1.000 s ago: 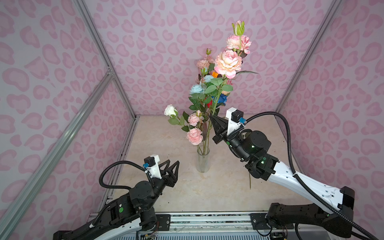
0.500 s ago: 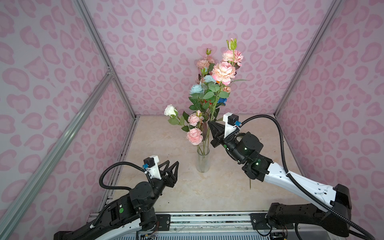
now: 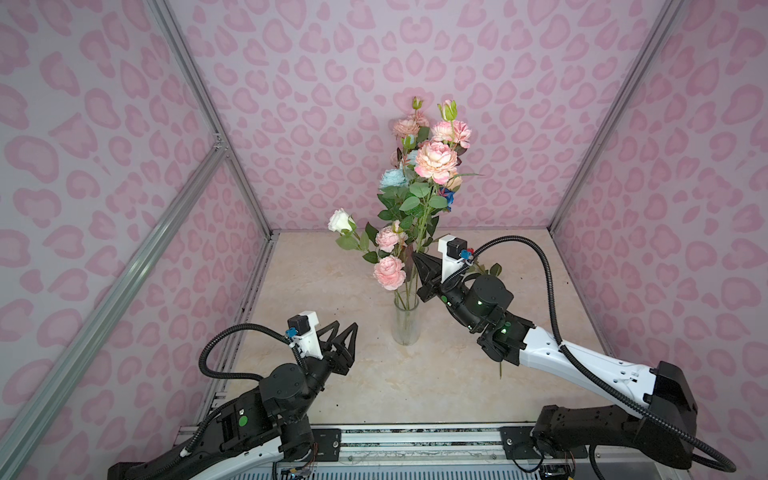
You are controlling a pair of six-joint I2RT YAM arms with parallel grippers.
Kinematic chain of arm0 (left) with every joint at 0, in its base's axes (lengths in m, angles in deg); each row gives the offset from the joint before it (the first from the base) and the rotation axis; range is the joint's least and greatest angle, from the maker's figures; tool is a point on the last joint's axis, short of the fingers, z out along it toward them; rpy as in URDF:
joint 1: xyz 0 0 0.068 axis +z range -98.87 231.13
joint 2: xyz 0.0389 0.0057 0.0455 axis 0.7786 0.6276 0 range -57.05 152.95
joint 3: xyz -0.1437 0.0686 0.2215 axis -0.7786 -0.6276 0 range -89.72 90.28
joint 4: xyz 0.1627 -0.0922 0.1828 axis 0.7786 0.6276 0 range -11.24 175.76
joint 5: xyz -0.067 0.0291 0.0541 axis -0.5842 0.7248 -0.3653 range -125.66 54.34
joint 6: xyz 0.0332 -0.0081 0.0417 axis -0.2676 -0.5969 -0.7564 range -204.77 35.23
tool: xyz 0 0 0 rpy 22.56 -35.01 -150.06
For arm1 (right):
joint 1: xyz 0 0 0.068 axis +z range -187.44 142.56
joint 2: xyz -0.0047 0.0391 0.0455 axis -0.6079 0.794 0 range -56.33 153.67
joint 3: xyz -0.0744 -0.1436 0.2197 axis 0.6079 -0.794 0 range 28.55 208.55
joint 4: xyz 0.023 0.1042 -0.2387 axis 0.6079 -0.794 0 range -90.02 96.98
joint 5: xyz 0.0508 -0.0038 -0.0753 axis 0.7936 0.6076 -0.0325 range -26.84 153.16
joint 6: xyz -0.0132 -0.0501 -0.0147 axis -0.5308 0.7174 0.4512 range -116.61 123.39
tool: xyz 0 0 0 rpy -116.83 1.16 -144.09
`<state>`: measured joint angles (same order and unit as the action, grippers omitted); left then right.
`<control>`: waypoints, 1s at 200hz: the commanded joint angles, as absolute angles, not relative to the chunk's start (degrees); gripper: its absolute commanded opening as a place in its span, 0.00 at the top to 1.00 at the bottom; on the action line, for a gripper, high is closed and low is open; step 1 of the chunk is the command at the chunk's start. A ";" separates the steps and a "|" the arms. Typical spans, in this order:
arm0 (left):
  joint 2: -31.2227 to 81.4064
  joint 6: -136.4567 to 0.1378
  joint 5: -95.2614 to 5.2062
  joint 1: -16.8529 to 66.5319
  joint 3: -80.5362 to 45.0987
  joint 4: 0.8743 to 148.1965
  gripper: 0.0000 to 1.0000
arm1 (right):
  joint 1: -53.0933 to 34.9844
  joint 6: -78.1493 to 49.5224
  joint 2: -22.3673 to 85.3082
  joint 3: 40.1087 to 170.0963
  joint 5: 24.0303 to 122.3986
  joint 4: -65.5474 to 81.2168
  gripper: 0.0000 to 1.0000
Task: Arrange the flowers into the vase
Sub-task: 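Lower the pink rose stem into the clear cylinder while the left gripper draws back, then open the right gripper and withdraw it toward the red rose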
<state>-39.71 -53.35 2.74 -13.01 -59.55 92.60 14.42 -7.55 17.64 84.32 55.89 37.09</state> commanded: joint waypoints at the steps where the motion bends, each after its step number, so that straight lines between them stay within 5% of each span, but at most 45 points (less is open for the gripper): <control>1: -39.66 -52.77 3.45 -13.00 -59.75 91.30 0.42 | 14.46 -7.34 18.20 83.43 56.37 40.75 1.00; 79: -39.02 -53.48 3.30 -12.99 -59.27 91.19 0.42 | 14.59 -7.51 19.95 80.51 56.91 44.12 1.00; 129: -39.01 -53.65 3.19 -12.99 -59.31 91.12 0.43 | 16.21 -6.62 19.35 79.63 55.70 44.24 0.76; 200: -37.99 -53.56 2.89 -13.03 -59.38 90.71 0.42 | 16.90 -7.77 19.52 78.15 55.18 43.41 0.65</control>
<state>-38.37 -53.41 2.71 -13.01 -59.59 92.34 16.58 -7.16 19.24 78.96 55.59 42.25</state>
